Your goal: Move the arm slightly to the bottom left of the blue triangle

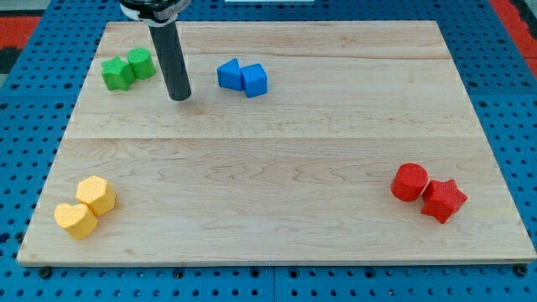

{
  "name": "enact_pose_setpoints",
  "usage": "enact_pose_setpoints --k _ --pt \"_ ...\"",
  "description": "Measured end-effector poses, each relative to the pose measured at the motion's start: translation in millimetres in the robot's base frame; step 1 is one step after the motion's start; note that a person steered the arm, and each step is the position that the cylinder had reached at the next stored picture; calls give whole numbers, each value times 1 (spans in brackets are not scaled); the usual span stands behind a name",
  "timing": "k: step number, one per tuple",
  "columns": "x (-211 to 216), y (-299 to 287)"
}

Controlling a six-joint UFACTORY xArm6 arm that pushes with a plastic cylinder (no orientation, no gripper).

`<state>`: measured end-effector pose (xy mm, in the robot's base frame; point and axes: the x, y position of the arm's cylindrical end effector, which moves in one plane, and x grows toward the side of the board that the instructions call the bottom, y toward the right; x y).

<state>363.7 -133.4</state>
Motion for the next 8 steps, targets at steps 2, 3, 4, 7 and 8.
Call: enact_pose_setpoints --k 2,3,4,7,8 --pt "3 4" --pt "8 14" --pt "21 47" --pt "47 37" --pt "45 44"
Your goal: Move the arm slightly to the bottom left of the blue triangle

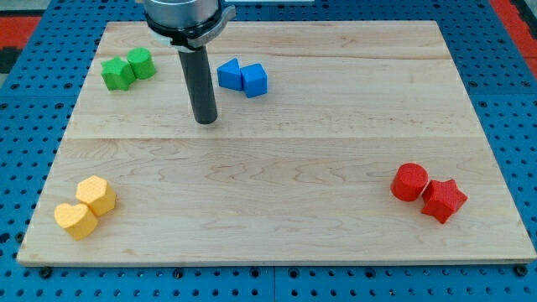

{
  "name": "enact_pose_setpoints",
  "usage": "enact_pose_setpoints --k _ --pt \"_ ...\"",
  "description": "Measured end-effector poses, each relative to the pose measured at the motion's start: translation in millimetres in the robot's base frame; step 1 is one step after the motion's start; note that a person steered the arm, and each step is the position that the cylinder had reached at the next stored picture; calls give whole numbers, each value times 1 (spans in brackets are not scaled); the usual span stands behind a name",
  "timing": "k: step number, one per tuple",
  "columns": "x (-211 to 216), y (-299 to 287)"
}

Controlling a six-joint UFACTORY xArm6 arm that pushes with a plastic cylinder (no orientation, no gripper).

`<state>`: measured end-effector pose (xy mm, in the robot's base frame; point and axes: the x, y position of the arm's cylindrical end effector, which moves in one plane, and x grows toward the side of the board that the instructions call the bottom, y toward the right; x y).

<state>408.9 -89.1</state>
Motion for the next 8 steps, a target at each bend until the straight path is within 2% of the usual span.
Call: enact_pose_setpoints --k 3,6,8 --pt "-27 -19" --pt "-59 -9" --pt "-62 -11"
